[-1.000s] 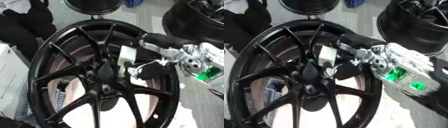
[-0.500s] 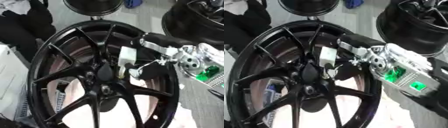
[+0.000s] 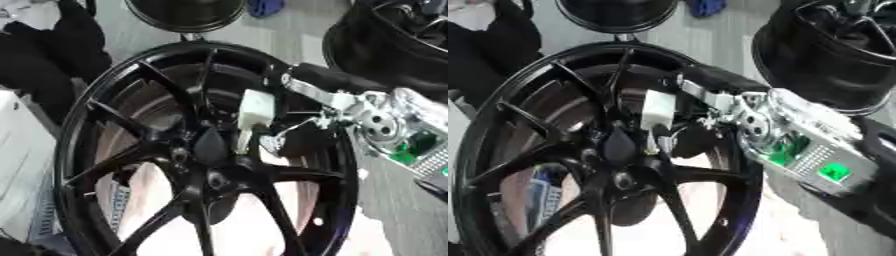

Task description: Pull the pin out of the wheel hub.

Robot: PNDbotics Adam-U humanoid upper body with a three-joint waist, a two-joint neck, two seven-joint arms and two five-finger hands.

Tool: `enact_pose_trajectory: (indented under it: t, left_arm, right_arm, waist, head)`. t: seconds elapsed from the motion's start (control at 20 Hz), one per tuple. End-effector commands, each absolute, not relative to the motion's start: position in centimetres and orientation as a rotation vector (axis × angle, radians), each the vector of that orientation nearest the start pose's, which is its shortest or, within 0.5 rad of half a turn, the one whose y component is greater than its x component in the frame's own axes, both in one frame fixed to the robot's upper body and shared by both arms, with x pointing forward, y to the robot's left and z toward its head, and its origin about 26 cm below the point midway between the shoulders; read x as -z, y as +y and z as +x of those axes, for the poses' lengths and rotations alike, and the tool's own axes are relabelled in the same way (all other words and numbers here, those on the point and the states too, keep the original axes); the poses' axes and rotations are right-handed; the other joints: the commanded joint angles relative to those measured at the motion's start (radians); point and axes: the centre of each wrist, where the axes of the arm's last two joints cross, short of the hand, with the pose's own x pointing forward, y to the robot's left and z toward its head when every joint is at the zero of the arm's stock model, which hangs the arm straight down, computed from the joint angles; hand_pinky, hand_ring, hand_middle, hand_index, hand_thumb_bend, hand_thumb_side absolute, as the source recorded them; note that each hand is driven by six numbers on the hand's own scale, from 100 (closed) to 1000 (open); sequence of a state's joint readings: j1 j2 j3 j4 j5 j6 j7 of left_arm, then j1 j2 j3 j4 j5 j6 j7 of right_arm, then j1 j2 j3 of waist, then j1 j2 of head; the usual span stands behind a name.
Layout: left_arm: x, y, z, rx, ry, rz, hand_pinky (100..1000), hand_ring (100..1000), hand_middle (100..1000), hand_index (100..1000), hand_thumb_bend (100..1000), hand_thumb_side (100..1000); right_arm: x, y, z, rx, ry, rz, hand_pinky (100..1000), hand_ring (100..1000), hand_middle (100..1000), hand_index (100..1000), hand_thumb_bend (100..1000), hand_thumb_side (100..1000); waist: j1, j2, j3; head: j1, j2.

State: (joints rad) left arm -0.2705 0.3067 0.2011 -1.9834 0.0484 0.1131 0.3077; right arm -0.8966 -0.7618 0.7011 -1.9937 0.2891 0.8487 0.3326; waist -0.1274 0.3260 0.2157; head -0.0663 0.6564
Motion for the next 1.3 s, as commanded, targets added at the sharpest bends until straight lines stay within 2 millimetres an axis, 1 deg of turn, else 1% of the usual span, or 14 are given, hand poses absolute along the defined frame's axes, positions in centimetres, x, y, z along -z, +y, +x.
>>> enact_pose_trajectory:
  t: [0.05, 0.3, 0.6, 0.7, 0.75, 0.85, 0.9, 1.1, 1.2, 1.3]
  left_arm:
    - [-21.0, 31.2, 29.2, -0.181, -2.201, 0.474, 633, 527, 531, 694, 142, 379]
    - [-21.0, 31.3, 29.2, -0.184, -2.198, 0.479, 634, 529, 532, 694, 146, 374]
    - [-20.7, 31.6, 29.1, -0.197, -2.185, 0.493, 636, 530, 533, 694, 152, 370]
    - [-20.7, 31.6, 29.1, -0.203, -2.184, 0.495, 636, 531, 533, 694, 154, 368]
    - [-20.7, 31.7, 29.1, -0.205, -2.184, 0.496, 636, 531, 533, 694, 154, 368]
    - [-20.7, 31.7, 29.0, -0.210, -2.182, 0.498, 636, 531, 534, 694, 156, 368]
    - [-20.7, 31.7, 29.0, -0.212, -2.182, 0.499, 637, 532, 534, 695, 157, 368]
    - [-20.8, 31.7, 29.1, -0.222, -2.187, 0.499, 637, 531, 534, 694, 157, 366]
    - [-20.9, 31.8, 29.1, -0.233, -2.189, 0.508, 637, 531, 533, 694, 157, 364]
    - [-20.9, 32.0, 29.0, -0.247, -2.191, 0.523, 636, 530, 533, 694, 155, 363]
  right_arm:
    - [-29.3, -14.6, 28.9, -1.345, -1.529, -0.729, 828, 584, 288, 464, 100, 126]
    - [-30.9, -14.8, 28.8, -1.355, -1.557, -0.779, 857, 576, 274, 445, 100, 134]
    - [-33.0, -15.5, 28.6, -1.377, -1.606, -0.877, 897, 580, 275, 448, 100, 142]
    - [-33.4, -16.0, 28.6, -1.369, -1.612, -0.922, 906, 583, 276, 450, 100, 145]
    - [-33.5, -16.6, 28.7, -1.352, -1.605, -0.951, 905, 583, 275, 451, 100, 139]
    - [-33.5, -18.4, 29.0, -1.283, -1.581, -1.018, 885, 583, 272, 452, 100, 111]
    - [-33.4, -19.7, 29.1, -1.232, -1.561, -1.053, 871, 580, 268, 452, 100, 100]
    - [-32.2, -26.3, 29.2, -0.968, -1.458, -1.188, 809, 568, 256, 450, 100, 100]
    - [-31.3, -29.7, 28.8, -0.812, -1.427, -1.271, 773, 562, 248, 447, 100, 100]
    - [-30.1, -32.6, 28.2, -0.653, -1.404, -1.333, 737, 555, 241, 443, 100, 100]
  waist:
    - [0.009, -0.028, -0.004]
    - [0.012, -0.051, -0.016]
    - [0.017, -0.082, -0.026]
    - [0.020, -0.090, -0.029]
    - [0.021, -0.093, -0.032]
    - [0.022, -0.097, -0.036]
    - [0.023, -0.098, -0.037]
    - [0.027, -0.093, -0.038]
    - [0.033, -0.086, -0.044]
    - [0.038, -0.077, -0.053]
  head:
    - [-0.005, -0.016]
    - [-0.001, -0.026]
    - [0.001, -0.038]
    - [-0.003, -0.046]
    - [-0.006, -0.050]
    - [-0.014, -0.058]
    - [-0.017, -0.060]
    - [-0.028, -0.064]
    - [-0.023, -0.067]
    - [-0.010, -0.074]
